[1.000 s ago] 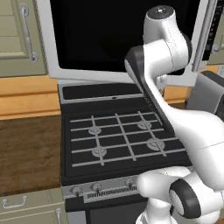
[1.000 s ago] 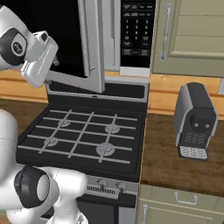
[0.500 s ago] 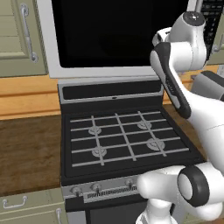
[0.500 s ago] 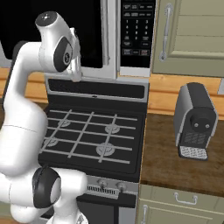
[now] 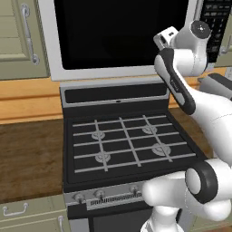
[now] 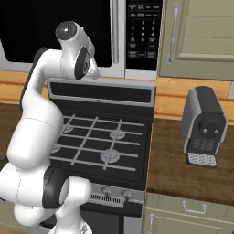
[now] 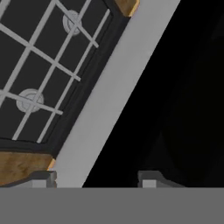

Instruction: Open the microwave, place the bowl with waffle inside the microwave, then close the microwave door and turn it on.

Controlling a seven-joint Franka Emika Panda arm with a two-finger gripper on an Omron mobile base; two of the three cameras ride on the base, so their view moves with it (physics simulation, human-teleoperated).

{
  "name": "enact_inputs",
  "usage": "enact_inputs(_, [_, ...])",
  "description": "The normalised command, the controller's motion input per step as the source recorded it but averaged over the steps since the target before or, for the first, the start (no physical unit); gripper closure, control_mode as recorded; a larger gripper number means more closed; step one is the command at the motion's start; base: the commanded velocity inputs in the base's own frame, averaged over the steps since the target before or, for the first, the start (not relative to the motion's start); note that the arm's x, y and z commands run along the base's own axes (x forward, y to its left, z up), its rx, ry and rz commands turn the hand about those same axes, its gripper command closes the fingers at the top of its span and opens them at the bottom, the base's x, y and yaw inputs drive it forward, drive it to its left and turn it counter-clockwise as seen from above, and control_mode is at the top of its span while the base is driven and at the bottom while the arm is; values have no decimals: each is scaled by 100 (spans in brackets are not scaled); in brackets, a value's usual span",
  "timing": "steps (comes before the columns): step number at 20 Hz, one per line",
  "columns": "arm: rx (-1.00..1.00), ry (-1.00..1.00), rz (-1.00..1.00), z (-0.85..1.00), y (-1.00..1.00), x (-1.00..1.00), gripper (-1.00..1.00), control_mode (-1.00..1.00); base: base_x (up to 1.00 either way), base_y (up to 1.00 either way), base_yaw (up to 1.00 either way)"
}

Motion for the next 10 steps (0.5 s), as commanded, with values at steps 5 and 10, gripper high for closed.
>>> enact_inputs(5, [0, -13, 8, 5, -16, -33, -100, -100, 0, 0, 0])
enact_inputs(10, [25, -11, 13, 10, -76, -100, -100, -100, 0, 0, 0])
